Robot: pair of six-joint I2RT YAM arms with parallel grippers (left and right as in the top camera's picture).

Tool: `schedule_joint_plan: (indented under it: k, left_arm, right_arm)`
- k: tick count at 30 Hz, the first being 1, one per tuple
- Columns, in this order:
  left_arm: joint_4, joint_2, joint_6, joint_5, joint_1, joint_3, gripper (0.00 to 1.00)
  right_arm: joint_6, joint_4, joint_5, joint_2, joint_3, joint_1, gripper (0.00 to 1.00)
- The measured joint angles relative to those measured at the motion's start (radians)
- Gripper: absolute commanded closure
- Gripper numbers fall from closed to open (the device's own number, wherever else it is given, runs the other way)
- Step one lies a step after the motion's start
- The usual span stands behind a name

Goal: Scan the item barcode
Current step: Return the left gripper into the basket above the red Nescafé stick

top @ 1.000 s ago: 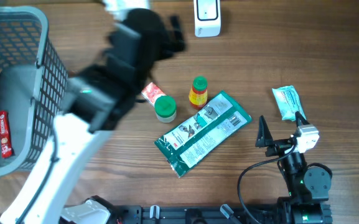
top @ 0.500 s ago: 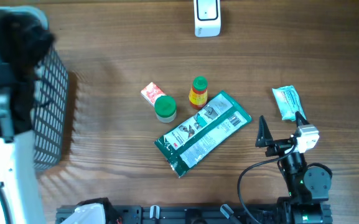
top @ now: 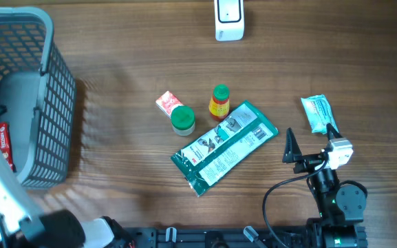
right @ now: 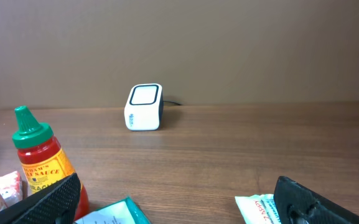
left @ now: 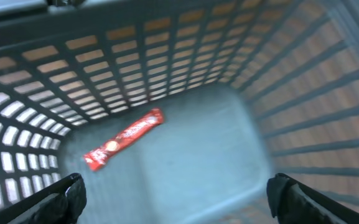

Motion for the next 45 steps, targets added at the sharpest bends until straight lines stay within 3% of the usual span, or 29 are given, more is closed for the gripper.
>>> schedule_joint_plan:
  k: [7, 13, 19, 26, 34, 45]
  left_arm:
    - [0.028, 0.106, 0.248, 0.001, 0.011, -0.059, 0.0]
    - [0.094, 0.109, 0.346, 0.0, 0.028, -0.172, 0.0]
    - [0.244, 0.11, 0.391, 0.013, 0.132, -0.334, 0.0]
    - [0.413, 0.11, 0.57, 0.157, 0.267, -0.487, 0.0]
    - [0.566, 0.11, 0.794, 0.277, 0.304, -0.645, 0.0]
    - [0.82, 0.119, 0.871, 0.304, 0.304, -0.781, 0.0]
  right_arm:
    - [0.0, 0.0, 0.0, 0.0, 0.0, 0.0, 0.0]
    - [0.0, 0.0, 0.0, 0.0, 0.0, 0.0, 0.0]
    - [0.0, 0.0, 0.0, 0.0, 0.0, 0.0, 0.0]
    - [0.0, 0.0, 0.0, 0.0, 0.0, 0.0, 0.0]
    - [0.0, 0.0, 0.0, 0.0, 0.0, 0.0, 0.0]
    - [0.0, 0.0, 0.0, 0.0, 0.0, 0.0, 0.0]
